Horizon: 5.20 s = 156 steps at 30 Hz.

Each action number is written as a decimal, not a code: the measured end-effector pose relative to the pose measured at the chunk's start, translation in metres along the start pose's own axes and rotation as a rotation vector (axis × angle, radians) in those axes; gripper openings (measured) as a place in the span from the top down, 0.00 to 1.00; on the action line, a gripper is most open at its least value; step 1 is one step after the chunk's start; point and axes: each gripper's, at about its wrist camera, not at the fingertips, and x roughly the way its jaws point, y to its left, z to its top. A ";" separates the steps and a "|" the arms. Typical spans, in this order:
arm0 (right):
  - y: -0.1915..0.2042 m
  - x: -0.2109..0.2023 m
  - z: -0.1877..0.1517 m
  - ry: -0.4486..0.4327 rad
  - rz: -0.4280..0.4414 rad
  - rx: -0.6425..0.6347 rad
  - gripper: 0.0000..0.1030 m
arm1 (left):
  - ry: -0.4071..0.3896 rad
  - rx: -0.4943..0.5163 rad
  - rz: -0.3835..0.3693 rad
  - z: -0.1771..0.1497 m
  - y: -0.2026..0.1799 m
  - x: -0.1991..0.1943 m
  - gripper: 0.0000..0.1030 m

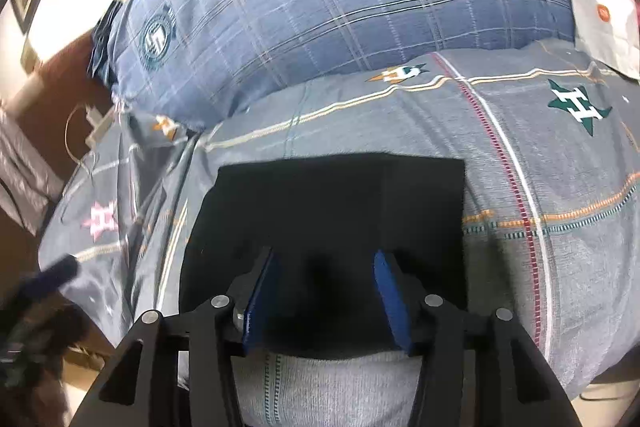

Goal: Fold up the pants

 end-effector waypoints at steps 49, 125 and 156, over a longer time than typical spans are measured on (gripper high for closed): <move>-0.076 0.036 -0.008 -0.016 0.164 0.112 0.39 | 0.107 -0.200 -0.371 -0.004 0.035 0.137 0.19; 0.101 0.024 0.017 -0.107 -0.085 -0.292 0.44 | -0.134 -0.133 0.210 0.007 0.097 0.055 0.17; 0.108 -0.004 0.005 -0.142 -0.100 -0.254 0.41 | -0.198 -0.148 0.220 -0.013 0.088 0.010 0.17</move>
